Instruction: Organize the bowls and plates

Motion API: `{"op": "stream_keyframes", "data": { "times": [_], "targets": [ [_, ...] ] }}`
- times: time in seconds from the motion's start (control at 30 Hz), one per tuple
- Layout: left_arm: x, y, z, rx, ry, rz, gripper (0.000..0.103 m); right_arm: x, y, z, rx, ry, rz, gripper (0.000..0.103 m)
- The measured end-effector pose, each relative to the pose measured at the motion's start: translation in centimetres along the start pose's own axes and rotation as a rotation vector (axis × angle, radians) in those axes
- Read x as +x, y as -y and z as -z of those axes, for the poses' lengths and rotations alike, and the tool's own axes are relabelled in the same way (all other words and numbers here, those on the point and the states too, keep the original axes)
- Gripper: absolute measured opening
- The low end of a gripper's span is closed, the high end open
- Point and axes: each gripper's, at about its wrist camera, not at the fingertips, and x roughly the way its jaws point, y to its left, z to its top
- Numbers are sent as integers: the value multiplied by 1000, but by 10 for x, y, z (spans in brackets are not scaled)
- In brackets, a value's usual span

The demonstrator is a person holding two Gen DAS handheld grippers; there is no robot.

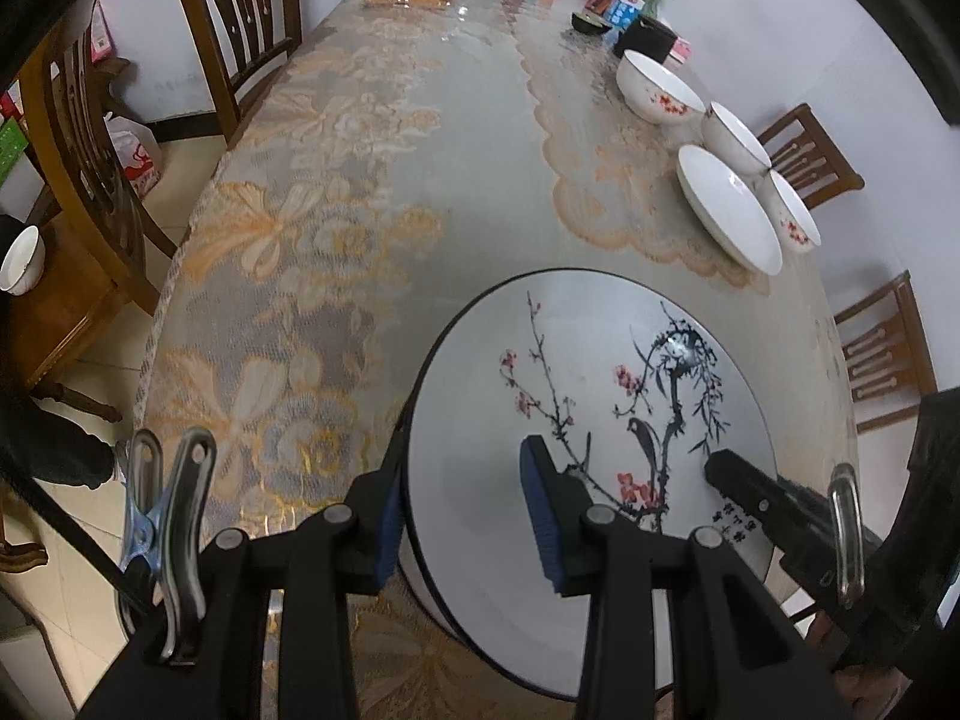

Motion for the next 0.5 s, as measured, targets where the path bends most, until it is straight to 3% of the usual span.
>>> {"op": "stream_keyframes", "data": {
  "times": [0.5],
  "targets": [
    [8, -2, 22, 24, -35, 3, 37, -1, -2, 18, 20, -9, 40, 19]
  ]
}}
